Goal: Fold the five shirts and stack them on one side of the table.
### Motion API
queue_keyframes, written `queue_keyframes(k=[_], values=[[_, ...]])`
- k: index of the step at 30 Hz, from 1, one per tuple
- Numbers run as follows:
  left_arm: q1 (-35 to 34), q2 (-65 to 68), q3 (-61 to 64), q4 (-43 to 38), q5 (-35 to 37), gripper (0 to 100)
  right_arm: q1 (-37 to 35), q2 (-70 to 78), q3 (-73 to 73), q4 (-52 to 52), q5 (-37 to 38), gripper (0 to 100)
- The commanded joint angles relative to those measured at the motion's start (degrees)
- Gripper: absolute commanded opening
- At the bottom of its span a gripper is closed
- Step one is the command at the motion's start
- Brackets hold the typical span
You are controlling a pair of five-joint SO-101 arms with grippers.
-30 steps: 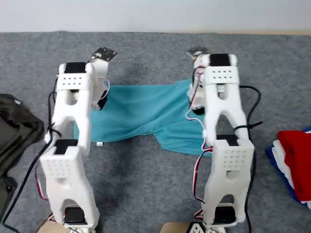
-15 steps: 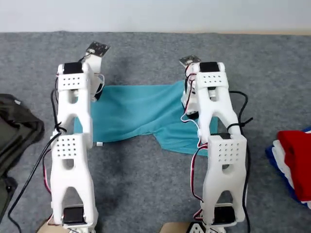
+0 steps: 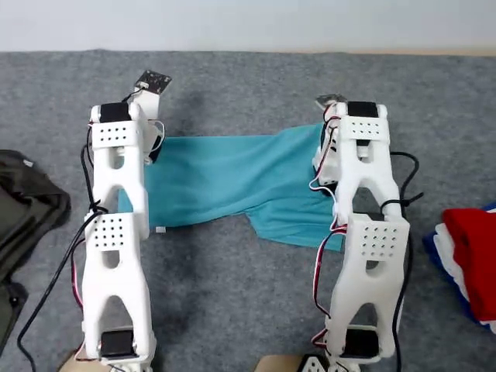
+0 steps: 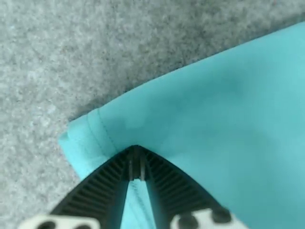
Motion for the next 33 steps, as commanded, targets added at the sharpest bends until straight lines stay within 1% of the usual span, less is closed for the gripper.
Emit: queue_keyframes(k=[1, 4, 8, 10, 12, 14, 16, 20, 24, 28, 33], values=[[-1.1, -0.8, -4.7, 2.7, 1.2, 0, -0.5, -2.7, -2.9, 4.4, 1.8, 1.0], [-1.0, -0.7, -12.7, 6.3, 2.1, 0, -1.5, -5.8, -4.8, 6.7, 1.8, 1.0], [0.6, -0.4, -19.4, 6.2, 5.0, 0, -3.7, -9.3, -5.0, 6.5, 1.8, 1.0], [3.2, -0.1, -18.2, 6.2, 5.5, 0, -4.8, -9.0, -5.1, 5.9, 1.6, 1.0], [5.6, -0.2, -13.8, 6.1, 5.3, 1, -5.5, -7.4, -5.1, 5.0, 1.5, 1.0], [7.3, -0.1, -9.6, 5.5, 5.5, 5, -5.6, -5.1, -5.1, 3.6, 1.5, 1.0], [7.5, -0.2, -5.1, 4.3, 5.7, 8, -5.1, -2.7, -5.1, 2.6, 1.5, 1.0], [5.5, -0.3, -3.0, 2.9, 10.4, 10, -2.9, 0.9, -5.4, 2.3, 1.8, 1.0], [2.6, -0.2, -2.9, 2.7, 10.8, 15, 0.6, 2.2, -5.4, 2.6, 1.8, 1.0], [0.6, -0.2, -2.8, 2.8, 10.9, 15, 2.4, 1.8, -5.4, 2.7, 1.9, 1.0], [-0.5, -0.4, -2.9, 2.8, 10.9, 15, 2.1, 1.6, -5.4, 3.6, 2.0, 1.0]])
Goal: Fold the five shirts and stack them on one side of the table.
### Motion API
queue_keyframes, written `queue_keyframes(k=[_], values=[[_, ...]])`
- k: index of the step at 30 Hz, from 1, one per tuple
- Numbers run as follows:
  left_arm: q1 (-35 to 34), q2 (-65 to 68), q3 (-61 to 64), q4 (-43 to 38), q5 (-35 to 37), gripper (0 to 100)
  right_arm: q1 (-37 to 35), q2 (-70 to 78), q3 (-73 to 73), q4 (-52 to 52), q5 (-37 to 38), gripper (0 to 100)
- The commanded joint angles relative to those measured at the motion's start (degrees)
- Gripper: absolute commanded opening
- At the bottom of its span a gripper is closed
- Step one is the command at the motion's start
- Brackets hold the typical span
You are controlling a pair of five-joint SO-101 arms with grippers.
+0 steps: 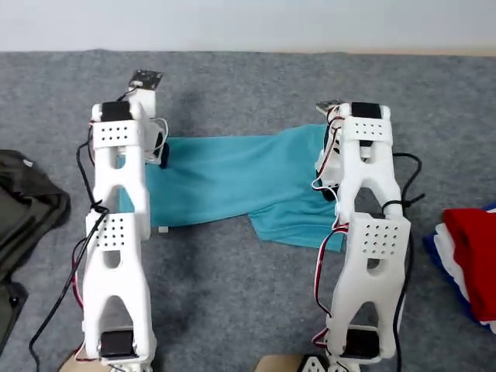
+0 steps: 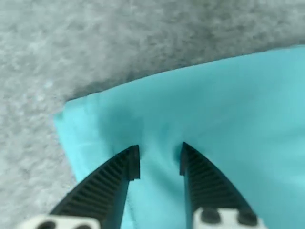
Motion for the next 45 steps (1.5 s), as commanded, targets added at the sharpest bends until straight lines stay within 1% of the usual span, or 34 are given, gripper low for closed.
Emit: queue_keyframes(k=[1, 4, 6, 11, 15, 19, 25, 31, 35, 39, 41, 45], values=[[-0.8, -1.1, -0.4, -0.8, 0.1, 15, 0.6, -1.2, -3.2, 1.4, 0.7, 1.0], [-0.8, -1.3, -2.2, -0.4, 0.2, 15, -0.5, -1.2, -6.9, 4.5, 0.7, 1.0], [-0.9, -1.2, -5.8, 1.8, 0.2, 15, -1.3, -1.6, -9.0, 5.1, 0.6, 1.0], [-0.5, -1.3, -15.0, 2.6, 0.3, 15, -3.4, -8.7, -9.2, 5.1, 0.6, 1.0], [1.1, -1.3, -18.8, 2.7, 0.3, 15, -5.2, -14.8, -5.7, 5.1, 0.6, 1.0], [1.8, -2.6, -18.7, 2.8, 0.3, 15, -5.6, -20.2, 1.8, 5.1, 0.6, 1.0], [2.7, -12.1, -12.5, 2.8, 0.3, 15, -4.6, -28.8, 14.7, 5.1, 0.6, 1.0], [6.1, -25.1, 4.4, 2.7, 0.3, 15, -4.1, -39.3, 28.7, 5.1, 0.9, 1.0], [5.1, -32.1, 15.0, 2.6, 0.3, 15, -4.4, -46.3, 38.7, 4.7, 5.5, 1.0], [3.3, -35.3, 22.5, 2.5, 0.3, 15, -4.2, -48.4, 45.8, 2.5, 7.9, 1.6], [2.2, -35.4, 24.7, 2.5, 0.3, 15, -4.3, -48.3, 48.2, 0.5, 7.8, 3.6], [-0.4, -35.5, 26.0, 2.5, 0.3, 15, -4.4, -48.3, 50.2, -2.6, 7.6, 13.0]])
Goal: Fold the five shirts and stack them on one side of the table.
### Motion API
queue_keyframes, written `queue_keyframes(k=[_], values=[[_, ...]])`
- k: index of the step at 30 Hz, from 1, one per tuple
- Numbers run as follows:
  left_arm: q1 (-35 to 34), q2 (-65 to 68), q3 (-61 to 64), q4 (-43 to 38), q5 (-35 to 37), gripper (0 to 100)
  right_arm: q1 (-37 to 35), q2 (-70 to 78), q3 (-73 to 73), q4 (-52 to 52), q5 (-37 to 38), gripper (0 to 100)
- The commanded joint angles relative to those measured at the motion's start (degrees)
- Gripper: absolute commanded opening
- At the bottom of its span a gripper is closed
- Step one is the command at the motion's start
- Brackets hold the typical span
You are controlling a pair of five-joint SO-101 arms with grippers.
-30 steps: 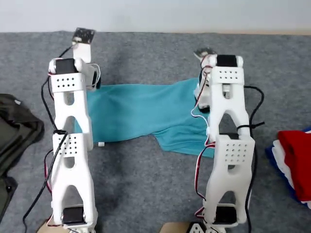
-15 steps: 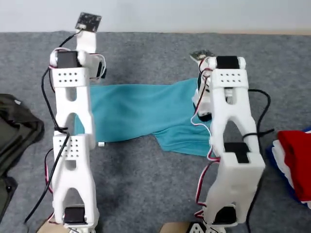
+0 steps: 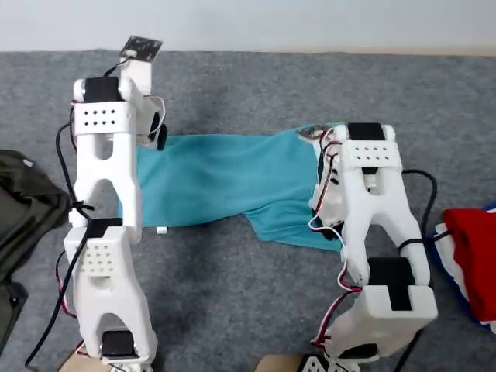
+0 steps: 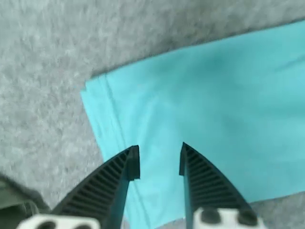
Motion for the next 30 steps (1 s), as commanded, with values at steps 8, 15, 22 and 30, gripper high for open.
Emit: queue_keyframes(k=[8, 15, 22, 30], values=[[-5.1, -4.0, 0.0, 1.2, 0.4, 15, 0.2, -0.2, 4.0, -6.8, 0.6, 13.2], [-5.3, -4.0, 0.0, 1.2, 0.4, 15, 0.0, 5.2, 3.7, -12.3, 0.5, 8.2], [-5.3, -4.0, 0.0, 1.2, 0.4, 15, 0.1, 5.8, 3.8, -13.7, 0.8, 0.9], [-4.9, -4.0, 2.1, 1.2, 0.4, 15, 0.0, 4.1, -1.8, -10.2, 0.9, 1.0]])
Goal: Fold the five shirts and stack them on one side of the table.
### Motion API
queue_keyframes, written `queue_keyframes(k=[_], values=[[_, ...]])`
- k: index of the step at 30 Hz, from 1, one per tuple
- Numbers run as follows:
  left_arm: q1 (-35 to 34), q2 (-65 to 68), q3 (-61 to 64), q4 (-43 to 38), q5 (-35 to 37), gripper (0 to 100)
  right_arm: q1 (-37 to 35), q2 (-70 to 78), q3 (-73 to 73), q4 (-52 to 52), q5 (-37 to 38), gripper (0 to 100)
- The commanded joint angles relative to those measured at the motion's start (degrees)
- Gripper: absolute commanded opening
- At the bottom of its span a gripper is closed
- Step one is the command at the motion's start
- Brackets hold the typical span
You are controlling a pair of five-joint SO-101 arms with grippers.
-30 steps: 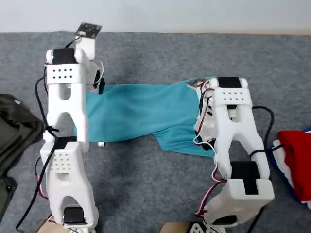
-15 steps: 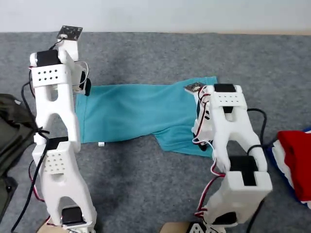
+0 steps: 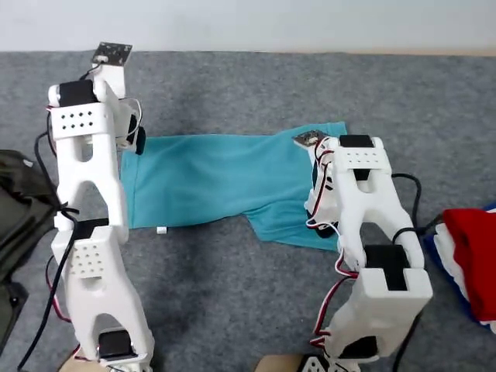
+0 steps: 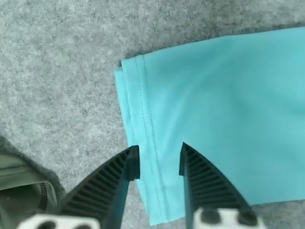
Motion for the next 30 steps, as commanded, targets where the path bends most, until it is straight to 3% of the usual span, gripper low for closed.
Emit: queue_keyframes(k=[1, 10, 15, 19, 23, 30], values=[[-0.2, -4.0, 1.1, 1.2, 0.4, 15, 0.0, -2.9, -5.8, 2.2, 0.5, 1.0], [0.5, -4.0, 2.8, 1.1, 0.4, 8, 0.0, -3.9, -12.2, 9.0, 0.2, 2.5], [5.5, -4.7, 2.6, 1.4, 0.2, 8, 0.7, -8.3, -12.9, 17.6, -2.8, 18.8], [11.4, -9.0, 4.4, 1.4, 0.2, 13, 3.5, -18.3, -12.7, 17.5, -2.9, 15.6], [19.5, -11.6, 7.2, 0.8, 0.1, 14, 10.2, -26.8, -12.7, 17.6, -3.0, 12.4], [31.9, -7.2, 9.3, -2.0, 0.2, 13, 29.4, -35.3, -12.7, 17.6, -3.0, 10.5]])
